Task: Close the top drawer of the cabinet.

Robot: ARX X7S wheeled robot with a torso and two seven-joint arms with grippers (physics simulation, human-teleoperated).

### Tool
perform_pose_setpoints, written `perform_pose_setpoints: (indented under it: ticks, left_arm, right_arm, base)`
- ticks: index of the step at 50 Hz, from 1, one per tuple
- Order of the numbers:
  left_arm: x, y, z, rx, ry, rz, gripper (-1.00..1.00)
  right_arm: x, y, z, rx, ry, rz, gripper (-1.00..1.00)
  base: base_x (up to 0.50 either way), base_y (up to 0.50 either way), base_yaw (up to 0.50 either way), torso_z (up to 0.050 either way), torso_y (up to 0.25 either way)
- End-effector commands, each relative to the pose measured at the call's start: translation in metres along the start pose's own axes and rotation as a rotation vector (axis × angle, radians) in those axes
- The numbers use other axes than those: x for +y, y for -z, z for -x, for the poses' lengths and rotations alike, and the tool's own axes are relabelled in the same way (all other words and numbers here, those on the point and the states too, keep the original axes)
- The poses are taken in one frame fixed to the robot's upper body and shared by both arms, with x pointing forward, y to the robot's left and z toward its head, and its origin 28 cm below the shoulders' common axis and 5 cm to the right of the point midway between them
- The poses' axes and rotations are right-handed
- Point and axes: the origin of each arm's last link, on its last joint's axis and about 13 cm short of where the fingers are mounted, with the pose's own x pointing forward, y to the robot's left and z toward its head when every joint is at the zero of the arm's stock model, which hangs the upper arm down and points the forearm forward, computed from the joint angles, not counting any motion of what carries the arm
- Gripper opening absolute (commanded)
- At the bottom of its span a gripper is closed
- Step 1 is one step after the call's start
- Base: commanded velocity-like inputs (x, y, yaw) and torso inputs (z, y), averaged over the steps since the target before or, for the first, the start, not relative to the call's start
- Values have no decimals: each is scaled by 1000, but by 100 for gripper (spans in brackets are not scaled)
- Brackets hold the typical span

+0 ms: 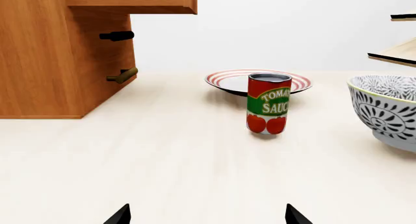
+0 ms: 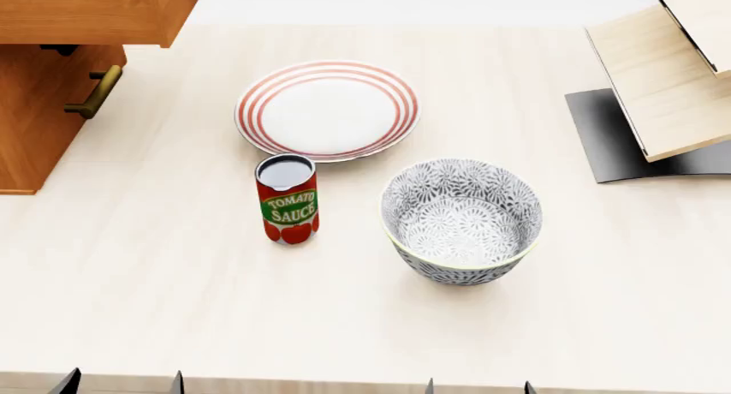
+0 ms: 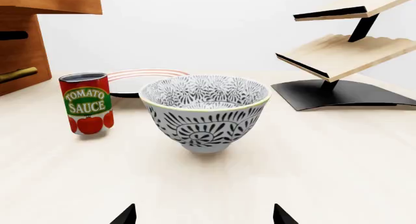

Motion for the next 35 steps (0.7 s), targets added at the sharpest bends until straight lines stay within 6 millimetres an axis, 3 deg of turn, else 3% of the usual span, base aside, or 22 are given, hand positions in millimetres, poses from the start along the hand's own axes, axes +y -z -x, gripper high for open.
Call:
perform_pose_setpoints:
  ticks: [1, 11, 18, 23, 35]
  left_arm:
    - [0, 0, 0, 0, 0, 0, 100]
    - [1, -1, 1, 15, -13, 58, 100]
    - [3, -7, -1, -39, -38, -22, 100]
    - [4, -20, 2, -94, -43, -65, 100]
    - [11, -53, 10, -237, -71, -149, 100]
  right_arm:
    - [0, 0, 0, 0, 0, 0, 100]
    - [-2, 1, 0, 7, 33, -17, 100]
    - [0, -3, 1, -11, 43, 71, 100]
    - [2, -17, 6, -48, 38, 74, 100]
    - [3, -74, 23, -214, 35, 182, 100]
  base:
    - [0, 0, 0, 0, 0]
    - [0, 0, 0, 0, 0]
    - [0, 0, 0, 0, 0]
    - [0, 0, 0, 0, 0]
    - [0, 0, 0, 0, 0]
